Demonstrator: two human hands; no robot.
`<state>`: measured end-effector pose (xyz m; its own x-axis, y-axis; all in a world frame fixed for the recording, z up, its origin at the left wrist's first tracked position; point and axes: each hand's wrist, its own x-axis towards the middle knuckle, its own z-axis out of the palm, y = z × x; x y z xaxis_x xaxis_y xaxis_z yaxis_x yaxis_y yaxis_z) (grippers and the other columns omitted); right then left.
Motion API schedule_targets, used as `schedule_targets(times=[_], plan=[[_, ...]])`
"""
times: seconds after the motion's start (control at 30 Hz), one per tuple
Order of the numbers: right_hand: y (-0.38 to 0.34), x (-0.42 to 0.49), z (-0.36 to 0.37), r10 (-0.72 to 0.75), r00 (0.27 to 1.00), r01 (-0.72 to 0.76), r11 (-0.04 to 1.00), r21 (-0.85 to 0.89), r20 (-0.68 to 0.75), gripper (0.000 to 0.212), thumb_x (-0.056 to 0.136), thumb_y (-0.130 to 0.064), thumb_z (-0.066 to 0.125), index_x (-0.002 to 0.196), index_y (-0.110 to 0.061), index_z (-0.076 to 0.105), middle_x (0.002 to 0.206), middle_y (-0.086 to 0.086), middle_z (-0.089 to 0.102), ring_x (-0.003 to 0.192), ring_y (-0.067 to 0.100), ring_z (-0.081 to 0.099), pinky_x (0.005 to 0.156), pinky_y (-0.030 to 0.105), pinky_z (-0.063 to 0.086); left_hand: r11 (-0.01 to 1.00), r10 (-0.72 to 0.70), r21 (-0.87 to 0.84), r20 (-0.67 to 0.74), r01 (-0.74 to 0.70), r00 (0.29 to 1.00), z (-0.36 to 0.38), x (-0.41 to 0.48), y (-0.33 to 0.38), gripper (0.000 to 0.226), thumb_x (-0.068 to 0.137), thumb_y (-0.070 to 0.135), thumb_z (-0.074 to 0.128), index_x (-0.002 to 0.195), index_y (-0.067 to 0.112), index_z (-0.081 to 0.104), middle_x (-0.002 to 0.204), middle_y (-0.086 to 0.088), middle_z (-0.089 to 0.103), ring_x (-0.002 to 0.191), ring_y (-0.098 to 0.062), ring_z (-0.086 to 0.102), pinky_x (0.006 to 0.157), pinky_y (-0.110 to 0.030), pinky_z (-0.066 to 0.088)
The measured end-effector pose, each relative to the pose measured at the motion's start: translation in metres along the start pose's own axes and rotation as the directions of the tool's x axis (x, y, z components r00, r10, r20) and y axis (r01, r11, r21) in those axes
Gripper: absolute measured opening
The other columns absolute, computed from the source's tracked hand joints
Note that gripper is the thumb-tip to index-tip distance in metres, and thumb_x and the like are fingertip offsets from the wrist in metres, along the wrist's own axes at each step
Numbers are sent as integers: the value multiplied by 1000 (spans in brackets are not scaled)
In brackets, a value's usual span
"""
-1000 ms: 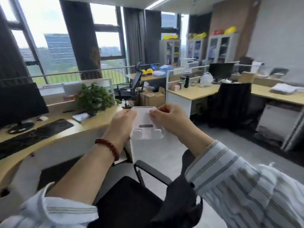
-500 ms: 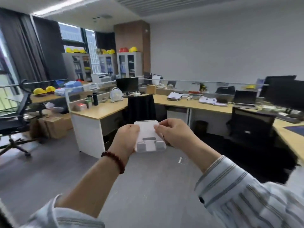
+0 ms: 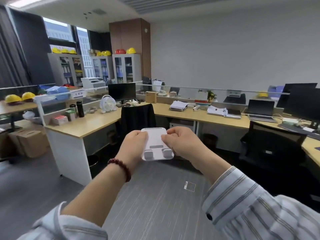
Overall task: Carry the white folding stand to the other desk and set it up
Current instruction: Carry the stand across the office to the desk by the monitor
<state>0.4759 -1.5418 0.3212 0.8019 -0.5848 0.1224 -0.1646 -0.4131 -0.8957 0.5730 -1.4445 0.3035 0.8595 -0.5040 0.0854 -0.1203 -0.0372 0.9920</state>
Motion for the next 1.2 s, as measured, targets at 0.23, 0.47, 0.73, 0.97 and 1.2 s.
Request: schedule_targets(times=[0.23,0.47,0.73,0.97,1.2], plan=[[-3,194,-18,50,999,-50,999,-8,-11,15,94,-32,52,105,-22,54,83,-10,54,70,8,54,39,12,41,991,102,92,0,-101,995,30,198,21,32,94,19,42,113,-2,56,75,6,46,66,-2,40,87,-34,39],[55,359,-38,108,991,-106,994,31,-74,24,92,-35,51,104,-16,59,92,-2,60,76,7,53,56,20,43,997,40,63,-17,-39,999,110,346,1,19,92,29,44,103,14,51,85,5,50,79,-9,49,74,-29,42],[147,580,-124,105,989,-101,994,39,-103,6,94,-29,50,94,-22,52,80,-10,58,71,5,56,56,19,43,998,-14,56,108,7,994,248,569,-35,28,91,31,43,106,11,54,91,-3,58,83,-18,57,76,-34,46],[191,781,-161,137,989,-138,990,-18,-61,14,91,-31,53,101,-21,54,97,1,68,86,18,67,67,31,52,994,-35,110,126,21,991,312,758,-45,26,91,29,45,110,15,53,95,-3,64,84,-20,63,78,-38,53],[229,962,-125,167,983,-162,985,-65,72,20,91,-34,52,105,-20,55,96,1,68,78,15,64,56,24,47,986,-155,69,51,152,987,311,928,-87,29,91,27,45,119,16,45,104,-5,62,84,-18,62,69,-32,53]])
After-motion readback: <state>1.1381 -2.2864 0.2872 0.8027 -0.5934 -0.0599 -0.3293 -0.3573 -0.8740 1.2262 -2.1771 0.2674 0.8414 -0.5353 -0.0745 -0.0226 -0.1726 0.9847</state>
